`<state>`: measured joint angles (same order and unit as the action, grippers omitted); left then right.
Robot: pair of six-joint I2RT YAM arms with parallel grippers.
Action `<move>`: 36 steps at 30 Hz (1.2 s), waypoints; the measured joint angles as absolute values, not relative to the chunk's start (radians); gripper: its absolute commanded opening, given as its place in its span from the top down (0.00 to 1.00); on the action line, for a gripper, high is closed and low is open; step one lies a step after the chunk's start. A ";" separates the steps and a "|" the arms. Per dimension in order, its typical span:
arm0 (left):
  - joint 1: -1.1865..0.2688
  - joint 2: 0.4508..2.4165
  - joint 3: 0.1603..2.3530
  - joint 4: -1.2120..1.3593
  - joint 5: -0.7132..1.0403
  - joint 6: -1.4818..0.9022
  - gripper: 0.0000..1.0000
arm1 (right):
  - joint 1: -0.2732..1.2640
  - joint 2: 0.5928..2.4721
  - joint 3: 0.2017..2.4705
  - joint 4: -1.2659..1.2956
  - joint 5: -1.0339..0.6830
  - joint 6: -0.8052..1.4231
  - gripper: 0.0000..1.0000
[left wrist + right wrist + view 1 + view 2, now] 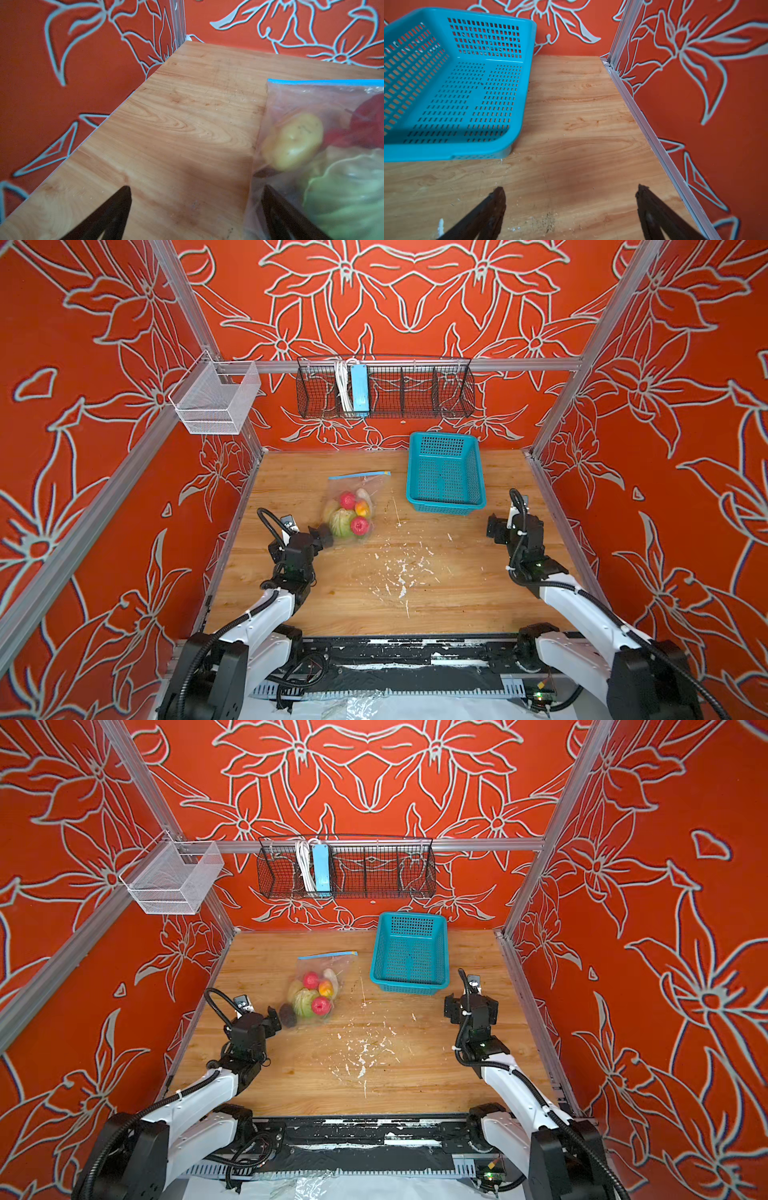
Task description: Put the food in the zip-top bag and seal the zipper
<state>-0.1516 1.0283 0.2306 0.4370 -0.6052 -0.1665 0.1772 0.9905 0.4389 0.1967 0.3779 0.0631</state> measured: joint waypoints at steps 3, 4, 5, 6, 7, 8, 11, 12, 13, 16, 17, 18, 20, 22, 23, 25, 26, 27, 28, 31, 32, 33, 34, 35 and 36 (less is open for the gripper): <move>-0.147 1.030 0.216 0.487 -0.616 -0.155 0.03 | 0.177 0.989 0.423 0.223 0.389 0.059 0.02; -0.143 1.030 0.212 0.506 -0.615 -0.154 0.03 | 0.177 0.989 0.417 0.237 0.396 0.058 0.02; -0.137 1.031 0.205 0.528 -0.613 -0.154 0.03 | 0.177 0.990 0.407 0.258 0.404 0.057 0.02; -0.128 1.033 0.196 0.553 -0.608 -0.154 0.03 | 0.177 0.992 0.393 0.283 0.413 0.056 0.02; -0.120 1.037 0.187 0.570 -0.604 -0.154 0.03 | 0.177 0.995 0.381 0.301 0.422 0.055 0.02; -0.109 1.045 0.180 0.587 -0.596 -0.155 0.03 | 0.177 1.001 0.366 0.321 0.433 0.054 0.02; -0.085 1.093 0.181 0.607 -0.563 -0.155 0.03 | 0.171 1.037 0.337 0.381 0.460 0.049 0.02; -0.081 1.112 0.190 0.604 -0.552 -0.155 0.03 | 0.168 1.056 0.332 0.403 0.467 0.047 0.02; -0.078 1.131 0.202 0.604 -0.538 -0.152 0.03 | 0.163 1.071 0.328 0.424 0.472 0.045 0.02; -0.071 1.197 0.270 0.583 -0.485 -0.139 0.03 | 0.150 1.118 0.306 0.508 0.477 0.045 0.02; -0.066 1.221 0.296 0.577 -0.459 -0.130 0.03 | 0.147 1.134 0.296 0.540 0.479 0.046 0.02; -0.060 1.243 0.320 0.570 -0.436 -0.123 0.03 | 0.142 1.154 0.289 0.566 0.484 0.047 0.02; -0.046 1.294 0.364 0.564 -0.385 -0.110 0.03 | 0.138 1.192 0.287 0.596 0.501 0.057 0.02; -0.027 1.322 0.378 0.567 -0.336 -0.107 0.03 | 0.136 1.228 0.285 0.638 0.525 0.067 0.02; -0.015 1.330 0.371 0.578 -0.316 -0.105 0.03 | 0.134 1.246 0.279 0.670 0.536 0.071 0.02; 0.001 1.336 0.361 0.569 -0.289 -0.105 0.03 | 0.132 1.267 0.267 0.709 0.544 0.076 0.02; 0.005 1.338 0.359 0.567 -0.278 -0.104 0.03 | 0.132 1.269 0.263 0.713 0.545 0.080 0.02; 0.006 1.338 0.358 0.567 -0.272 -0.104 0.03 | 0.131 1.269 0.260 0.723 0.545 0.081 0.02; 0.006 1.338 0.358 0.567 -0.263 -0.104 0.03 | 0.131 1.269 0.255 0.740 0.543 0.082 0.02; 0.006 1.338 0.358 0.567 -0.247 -0.104 0.03 | 0.123 1.272 0.234 0.804 0.495 0.065 0.02; 0.006 1.338 0.358 0.567 -0.244 -0.104 0.03 | 0.122 1.285 0.226 0.835 0.461 0.054 0.02; 0.006 1.338 0.358 0.568 -0.241 -0.104 0.03 | 0.121 1.312 0.221 0.867 0.435 0.041 0.02; 0.006 1.338 0.358 0.567 -0.240 -0.104 0.03 | 0.121 1.359 0.220 0.915 0.394 0.025 0.02; 0.006 1.338 0.358 0.567 -0.238 -0.104 0.03 | 0.121 1.405 0.226 0.934 0.362 0.009 0.02; 0.006 1.338 0.358 0.568 -0.237 -0.104 0.03 | 0.120 1.424 0.236 0.902 0.335 0.002 0.02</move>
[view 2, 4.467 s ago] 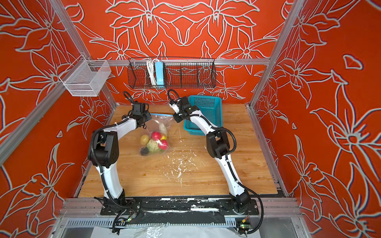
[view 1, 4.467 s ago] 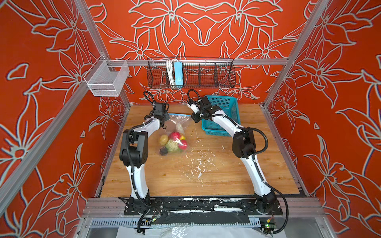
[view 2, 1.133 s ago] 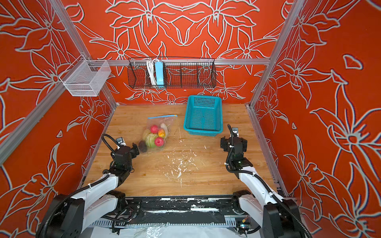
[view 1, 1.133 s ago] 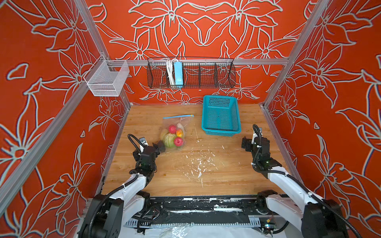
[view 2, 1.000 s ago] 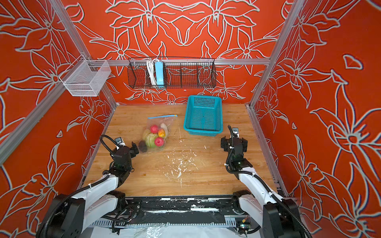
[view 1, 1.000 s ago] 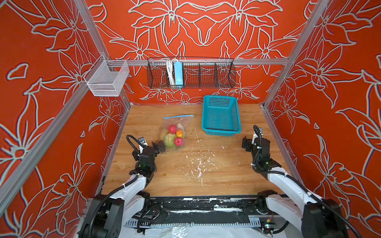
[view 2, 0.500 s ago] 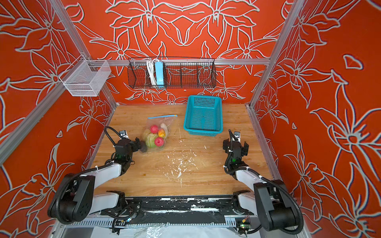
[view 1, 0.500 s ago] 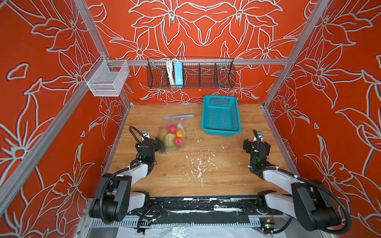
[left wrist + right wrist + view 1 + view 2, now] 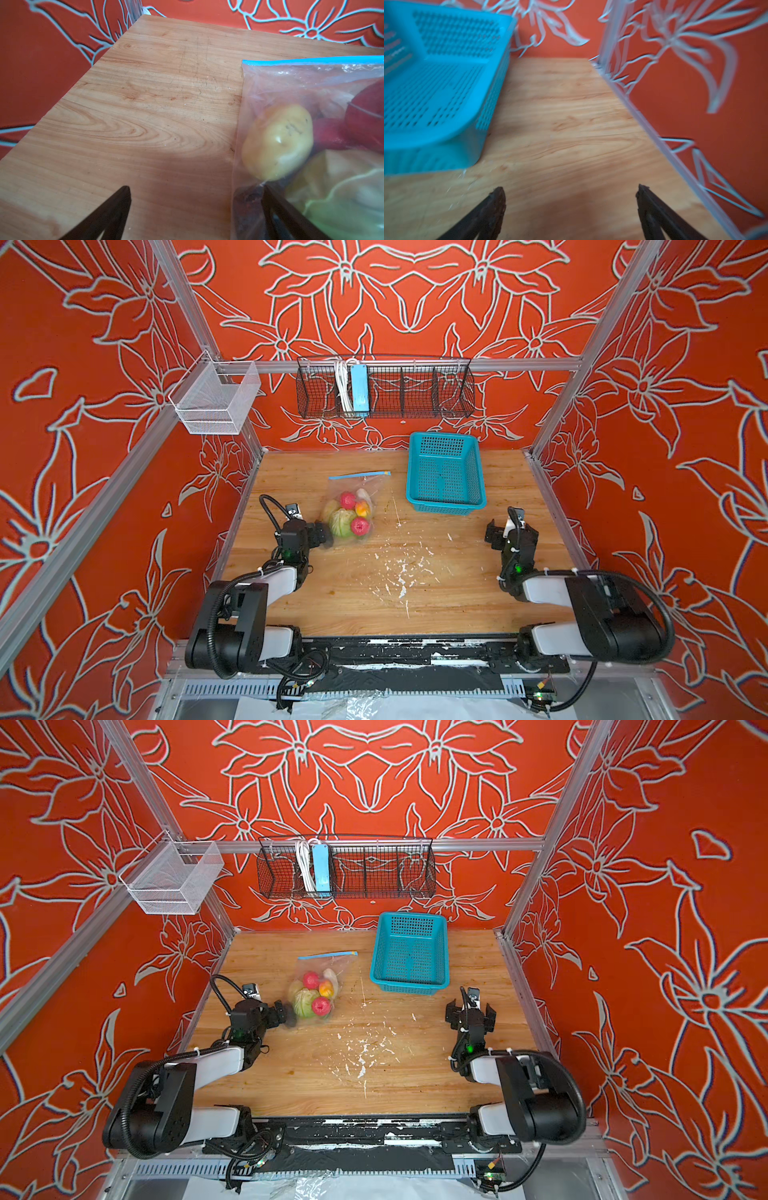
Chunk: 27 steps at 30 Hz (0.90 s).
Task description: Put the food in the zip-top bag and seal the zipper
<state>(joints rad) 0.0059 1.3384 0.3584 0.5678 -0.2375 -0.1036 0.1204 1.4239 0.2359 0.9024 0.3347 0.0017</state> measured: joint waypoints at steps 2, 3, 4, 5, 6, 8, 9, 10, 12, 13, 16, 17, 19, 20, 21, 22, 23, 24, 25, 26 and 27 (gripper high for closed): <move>0.006 1.338 0.358 0.567 -0.236 -0.104 0.03 | 0.105 1.435 0.256 0.863 0.265 -0.007 0.01; 0.006 1.338 0.358 0.567 -0.234 -0.104 0.03 | 0.093 1.435 0.271 0.850 0.242 -0.008 0.01; 0.006 1.338 0.358 0.568 -0.233 -0.104 0.03 | 0.076 1.435 0.292 0.830 0.215 -0.008 0.02; 0.006 1.338 0.358 0.567 -0.232 -0.104 0.03 | 0.064 1.435 0.305 0.830 0.196 -0.008 0.02; 0.006 1.338 0.358 0.567 -0.231 -0.104 0.03 | 0.057 1.435 0.314 0.833 0.179 -0.008 0.02; 0.006 1.338 0.358 0.567 -0.229 -0.103 0.03 | 0.049 1.430 0.322 0.819 0.161 -0.008 0.02; 0.006 1.338 0.358 0.567 -0.229 -0.103 0.03 | 0.049 1.430 0.322 0.820 0.154 -0.008 0.02; 0.006 1.338 0.358 0.567 -0.228 -0.103 0.03 | 0.049 1.430 0.322 0.818 0.147 -0.008 0.02; 0.006 1.338 0.358 0.567 -0.226 -0.101 0.03 | 0.049 1.428 0.322 0.808 0.136 -0.009 0.02; 0.006 1.338 0.359 0.567 -0.226 -0.101 0.03 | 0.049 1.427 0.322 0.806 0.130 -0.009 0.02; 0.006 1.338 0.358 0.567 -0.226 -0.101 0.03 | 0.049 1.427 0.322 0.798 0.122 -0.009 0.02; 0.006 1.338 0.358 0.567 -0.226 -0.101 0.03 | 0.049 1.427 0.322 0.797 0.122 -0.009 0.02; 0.006 1.338 0.358 0.567 -0.226 -0.101 0.03 | 0.049 1.426 0.322 0.796 0.121 -0.009 0.02; 0.006 1.338 0.358 0.567 -0.225 -0.101 0.03 | 0.049 1.426 0.322 0.796 0.121 -0.009 0.02; 0.006 1.338 0.358 0.567 -0.225 -0.101 0.03 | 0.049 1.426 0.322 0.795 0.121 -0.009 0.02; 0.006 1.338 0.358 0.567 -0.225 -0.101 0.03 | 0.049 1.426 0.322 0.795 0.121 -0.009 0.02; 0.006 1.338 0.358 0.567 -0.225 -0.101 0.03 | 0.049 1.426 0.322 0.795 0.121 -0.009 0.02; 0.006 1.338 0.358 0.567 -0.225 -0.101 0.03 | 0.049 1.426 0.322 0.795 0.121 -0.009 0.02; 0.006 1.338 0.358 0.567 -0.225 -0.101 0.03 | 0.049 1.426 0.322 0.795 0.121 -0.009 0.02; 0.006 1.338 0.358 0.567 -0.225 -0.101 0.03 | 0.049 1.426 0.322 0.795 0.121 -0.009 0.02; 0.006 1.338 0.358 0.567 -0.225 -0.101 0.03 | 0.049 1.426 0.322 0.795 0.121 -0.009 0.02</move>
